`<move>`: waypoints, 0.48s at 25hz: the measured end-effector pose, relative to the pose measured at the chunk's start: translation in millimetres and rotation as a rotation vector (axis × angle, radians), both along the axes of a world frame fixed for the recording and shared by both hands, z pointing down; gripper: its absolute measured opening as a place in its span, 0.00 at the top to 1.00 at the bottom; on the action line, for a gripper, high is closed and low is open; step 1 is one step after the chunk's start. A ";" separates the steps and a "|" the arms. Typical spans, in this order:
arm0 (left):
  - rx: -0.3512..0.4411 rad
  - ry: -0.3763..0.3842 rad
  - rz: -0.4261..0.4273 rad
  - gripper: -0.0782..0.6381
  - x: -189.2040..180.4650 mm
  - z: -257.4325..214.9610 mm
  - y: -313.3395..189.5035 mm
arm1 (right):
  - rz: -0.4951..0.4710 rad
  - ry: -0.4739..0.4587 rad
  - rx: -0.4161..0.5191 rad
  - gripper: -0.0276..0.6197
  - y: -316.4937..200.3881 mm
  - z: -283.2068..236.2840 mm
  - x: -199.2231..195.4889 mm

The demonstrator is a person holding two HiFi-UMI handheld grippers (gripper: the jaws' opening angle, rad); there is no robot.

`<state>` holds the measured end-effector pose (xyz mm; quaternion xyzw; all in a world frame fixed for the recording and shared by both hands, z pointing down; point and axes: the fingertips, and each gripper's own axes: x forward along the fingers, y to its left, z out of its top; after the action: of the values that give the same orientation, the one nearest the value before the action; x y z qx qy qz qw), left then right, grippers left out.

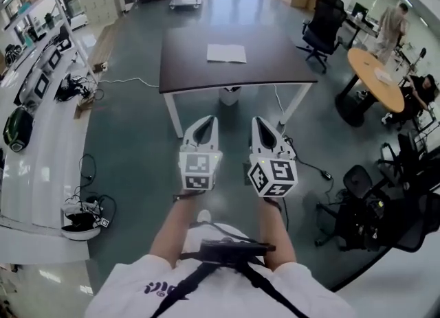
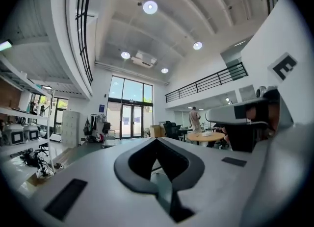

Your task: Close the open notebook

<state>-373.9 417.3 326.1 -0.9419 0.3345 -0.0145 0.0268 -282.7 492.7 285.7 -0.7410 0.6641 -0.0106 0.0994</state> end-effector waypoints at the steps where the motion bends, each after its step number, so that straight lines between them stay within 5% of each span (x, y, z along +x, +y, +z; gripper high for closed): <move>1: 0.007 0.011 0.001 0.88 -0.9 -3.9 -14.0 | 0.018 0.009 -0.011 0.97 -14.1 0.5 1.2; 7: -0.031 0.045 0.045 0.88 3.1 -6.6 -78.2 | 0.073 -0.026 -0.049 0.97 -83.0 12.0 4.5; 12: -0.087 0.131 0.082 0.88 22.1 -0.9 -107.9 | 0.102 0.079 -0.146 0.97 -126.1 25.8 19.8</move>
<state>-351.8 309.4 325.2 -0.9540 0.2956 0.0337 -0.0357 -262.8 366.6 311.5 -0.7791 0.6262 -0.0248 0.0193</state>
